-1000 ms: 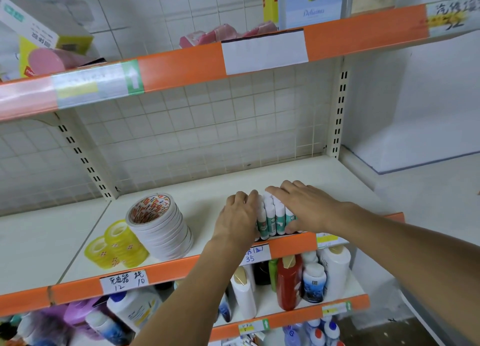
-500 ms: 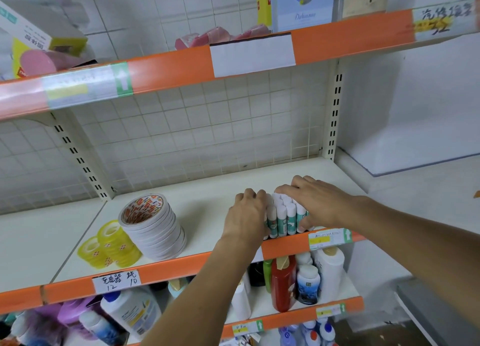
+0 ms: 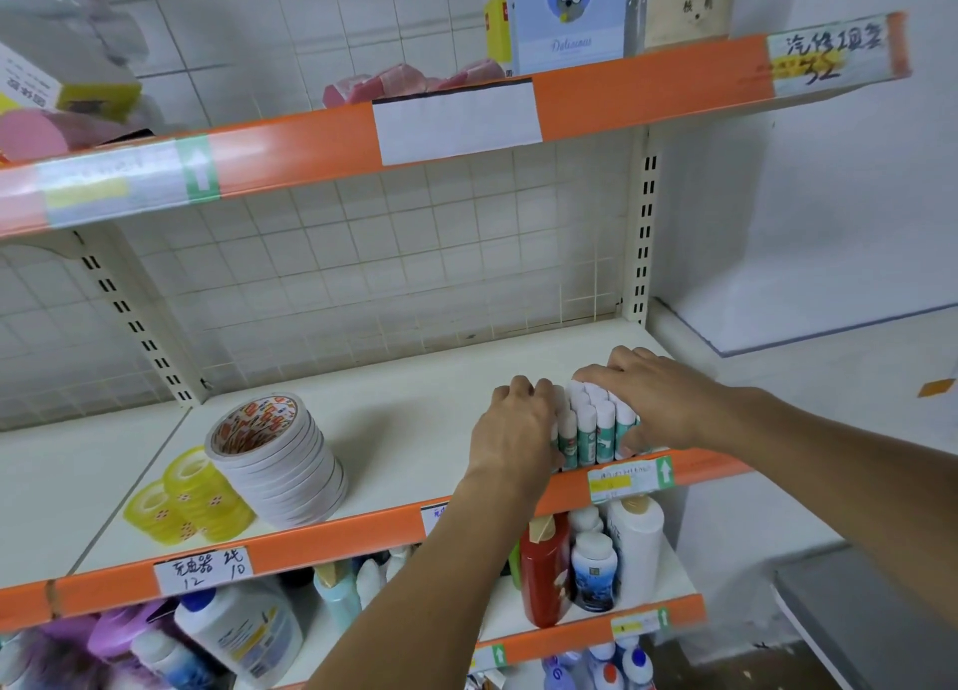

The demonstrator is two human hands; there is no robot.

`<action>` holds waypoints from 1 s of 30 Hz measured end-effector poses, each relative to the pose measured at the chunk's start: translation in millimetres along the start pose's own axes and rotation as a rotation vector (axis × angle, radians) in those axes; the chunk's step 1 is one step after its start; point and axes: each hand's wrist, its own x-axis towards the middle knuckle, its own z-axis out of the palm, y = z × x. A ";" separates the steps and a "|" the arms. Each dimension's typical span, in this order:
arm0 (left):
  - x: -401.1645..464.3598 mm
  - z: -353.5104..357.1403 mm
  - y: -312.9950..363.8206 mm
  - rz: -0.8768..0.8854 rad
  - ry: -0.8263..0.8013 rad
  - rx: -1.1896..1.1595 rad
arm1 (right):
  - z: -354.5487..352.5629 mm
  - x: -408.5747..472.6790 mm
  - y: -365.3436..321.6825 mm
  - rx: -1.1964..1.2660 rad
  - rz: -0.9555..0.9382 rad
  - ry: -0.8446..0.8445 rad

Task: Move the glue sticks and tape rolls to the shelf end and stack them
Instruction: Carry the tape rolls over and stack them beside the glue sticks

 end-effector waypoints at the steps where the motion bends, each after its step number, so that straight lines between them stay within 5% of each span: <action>1: 0.7 0.4 2.8 0.000 0.003 -0.009 | -0.5 -1.0 1.9 0.005 0.005 -0.003; 26: -12.1 3.2 -1.3 0.081 -0.006 -0.060 | 4.9 -2.7 -8.2 0.134 0.067 -0.068; 30: -25.8 -6.1 -0.8 0.081 -0.003 -0.111 | -1.1 -4.0 -17.9 -0.025 0.058 -0.103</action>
